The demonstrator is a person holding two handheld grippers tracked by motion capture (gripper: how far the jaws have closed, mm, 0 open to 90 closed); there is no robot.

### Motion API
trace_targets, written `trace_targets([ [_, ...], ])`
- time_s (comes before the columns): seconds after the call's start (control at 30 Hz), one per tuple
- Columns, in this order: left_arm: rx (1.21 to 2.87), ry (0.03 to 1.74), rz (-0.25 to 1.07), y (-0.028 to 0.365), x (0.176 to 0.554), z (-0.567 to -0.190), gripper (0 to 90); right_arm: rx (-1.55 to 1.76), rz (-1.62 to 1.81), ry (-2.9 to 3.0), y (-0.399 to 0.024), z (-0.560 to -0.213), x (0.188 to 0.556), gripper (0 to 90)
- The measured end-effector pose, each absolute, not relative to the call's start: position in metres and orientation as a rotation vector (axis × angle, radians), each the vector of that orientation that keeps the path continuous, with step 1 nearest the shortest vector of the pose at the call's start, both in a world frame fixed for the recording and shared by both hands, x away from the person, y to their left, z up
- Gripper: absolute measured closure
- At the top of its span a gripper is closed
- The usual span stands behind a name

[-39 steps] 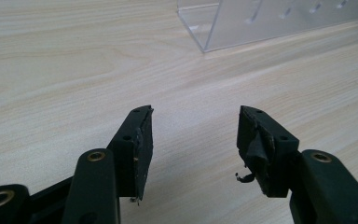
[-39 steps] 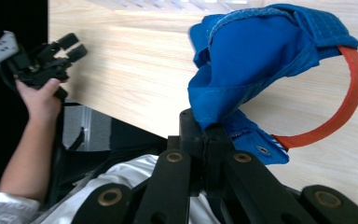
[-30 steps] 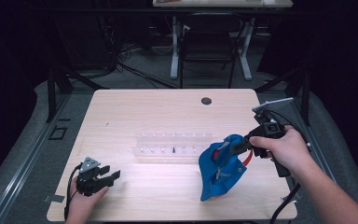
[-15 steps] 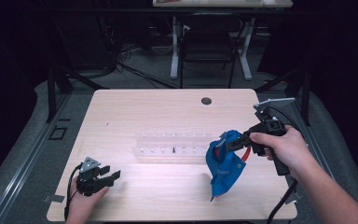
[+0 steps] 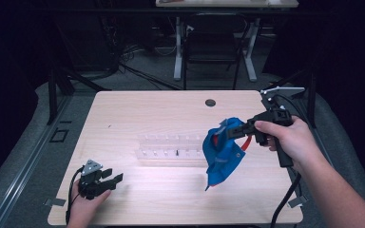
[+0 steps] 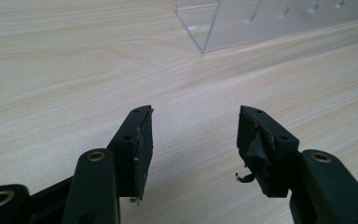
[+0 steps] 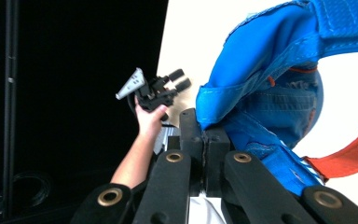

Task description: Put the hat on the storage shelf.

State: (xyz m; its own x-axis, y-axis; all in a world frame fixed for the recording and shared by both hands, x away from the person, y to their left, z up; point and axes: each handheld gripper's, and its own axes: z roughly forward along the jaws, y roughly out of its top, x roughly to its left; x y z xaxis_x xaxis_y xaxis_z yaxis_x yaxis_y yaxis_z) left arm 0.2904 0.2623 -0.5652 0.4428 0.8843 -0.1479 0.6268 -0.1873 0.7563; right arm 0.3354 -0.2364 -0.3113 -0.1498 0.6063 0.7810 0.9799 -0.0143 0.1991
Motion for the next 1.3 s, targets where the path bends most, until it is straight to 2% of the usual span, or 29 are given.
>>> trace_targets([
  [0.4,1.924,1.262,0.400,0.260,0.290,-0.564,46.1,-1.622,-1.116,-1.791,-0.226,-0.292,0.351,90.0],
  [1.3,1.926,1.235,0.391,0.254,0.289,-0.561,46.9,-1.595,-1.202,-1.771,-0.197,-0.285,0.390,90.0],
])
